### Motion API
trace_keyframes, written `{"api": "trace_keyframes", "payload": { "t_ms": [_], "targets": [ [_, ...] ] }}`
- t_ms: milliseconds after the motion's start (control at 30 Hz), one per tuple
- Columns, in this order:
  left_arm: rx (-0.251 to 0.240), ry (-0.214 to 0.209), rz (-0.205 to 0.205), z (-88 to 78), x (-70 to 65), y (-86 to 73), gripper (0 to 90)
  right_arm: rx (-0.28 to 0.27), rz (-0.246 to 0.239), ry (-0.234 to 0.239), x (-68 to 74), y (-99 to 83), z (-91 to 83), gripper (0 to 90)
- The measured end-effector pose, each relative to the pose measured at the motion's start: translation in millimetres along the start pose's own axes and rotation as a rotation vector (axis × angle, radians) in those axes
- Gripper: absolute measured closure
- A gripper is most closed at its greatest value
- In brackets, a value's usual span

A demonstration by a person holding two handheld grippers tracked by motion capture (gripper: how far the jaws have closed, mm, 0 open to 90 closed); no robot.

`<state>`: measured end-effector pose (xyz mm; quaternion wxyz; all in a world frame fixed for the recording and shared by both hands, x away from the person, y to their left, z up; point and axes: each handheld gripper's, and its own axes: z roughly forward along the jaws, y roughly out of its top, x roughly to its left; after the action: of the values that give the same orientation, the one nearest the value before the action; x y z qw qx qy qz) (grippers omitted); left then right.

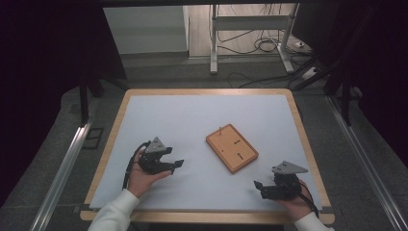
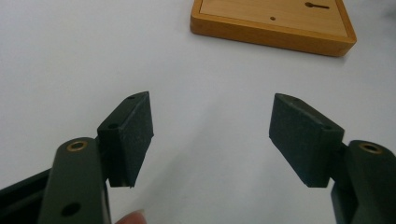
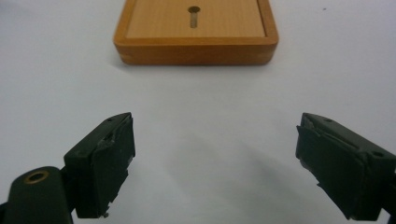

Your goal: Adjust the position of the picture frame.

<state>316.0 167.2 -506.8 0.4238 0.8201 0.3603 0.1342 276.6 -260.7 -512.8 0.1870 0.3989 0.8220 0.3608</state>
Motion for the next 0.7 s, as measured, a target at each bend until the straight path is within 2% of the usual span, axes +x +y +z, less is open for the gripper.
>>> {"api": "trace_keyframes", "payload": {
  "t_ms": [67, 233, 533, 700],
  "targets": [
    [0.004, -0.006, 0.004, 1.2, -1.1, 2.0, 29.6, -0.006, 0.014, 0.014, 0.5, 0.4, -0.5, 11.9],
    [0.001, -0.016, 0.010, 4.0, -2.8, 8.3, 28.8, -0.006, 0.012, 0.005, 0.2, 0.0, -0.2, 11.9],
    [0.006, -0.018, 0.013, 12.1, -3.3, 28.7, 28.4, -0.010, 0.007, -0.014, 0.8, -1.1, -3.1, 11.8],
    [0.021, -0.010, 0.011, 17.3, -2.3, 30.9, 28.1, -0.003, 0.003, -0.016, 0.6, -1.7, -1.9, 11.8]
  ]
}}
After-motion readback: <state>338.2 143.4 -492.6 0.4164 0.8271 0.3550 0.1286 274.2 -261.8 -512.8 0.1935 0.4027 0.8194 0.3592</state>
